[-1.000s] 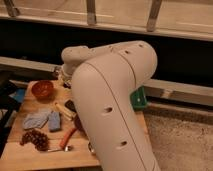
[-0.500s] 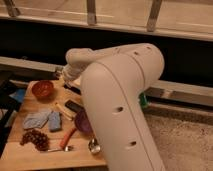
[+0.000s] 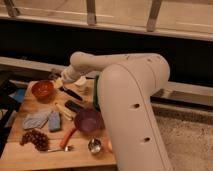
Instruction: Place brush in table surface
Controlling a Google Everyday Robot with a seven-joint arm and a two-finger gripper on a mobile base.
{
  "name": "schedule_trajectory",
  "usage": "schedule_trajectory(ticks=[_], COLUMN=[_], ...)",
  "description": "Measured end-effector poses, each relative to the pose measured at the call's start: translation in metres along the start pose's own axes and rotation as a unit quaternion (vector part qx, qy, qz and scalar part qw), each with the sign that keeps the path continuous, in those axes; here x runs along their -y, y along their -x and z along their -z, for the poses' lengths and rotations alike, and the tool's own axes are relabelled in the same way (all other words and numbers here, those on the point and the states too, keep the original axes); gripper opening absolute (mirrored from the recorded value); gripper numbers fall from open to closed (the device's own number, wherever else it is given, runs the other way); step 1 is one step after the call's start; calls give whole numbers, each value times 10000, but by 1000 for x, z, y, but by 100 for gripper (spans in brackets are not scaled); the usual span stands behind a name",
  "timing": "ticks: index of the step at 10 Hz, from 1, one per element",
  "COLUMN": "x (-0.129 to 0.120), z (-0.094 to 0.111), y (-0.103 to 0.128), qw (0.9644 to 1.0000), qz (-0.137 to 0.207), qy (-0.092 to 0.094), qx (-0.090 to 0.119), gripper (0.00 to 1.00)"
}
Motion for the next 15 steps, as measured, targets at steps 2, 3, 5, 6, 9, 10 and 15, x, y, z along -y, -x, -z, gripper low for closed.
schedule_trajectory(ticks=[2, 3, 5, 6, 9, 10, 15], x=[5, 10, 34, 41, 60, 65, 72], z=[-13, -17, -25, -28, -43, -46, -61], y=[-7, -9, -16, -17, -25, -29, -31], qw=[10000, 9999, 9992, 9988, 9980, 9978, 9978], qz=[-42, -79, -235, -271, -452, -497, -476], qy=[-3, -40, -227, -291, -295, -266, -126], qx=[-77, -114, -246, -279, -331, -334, -433], gripper=[0, 0, 0, 0, 7, 16, 66])
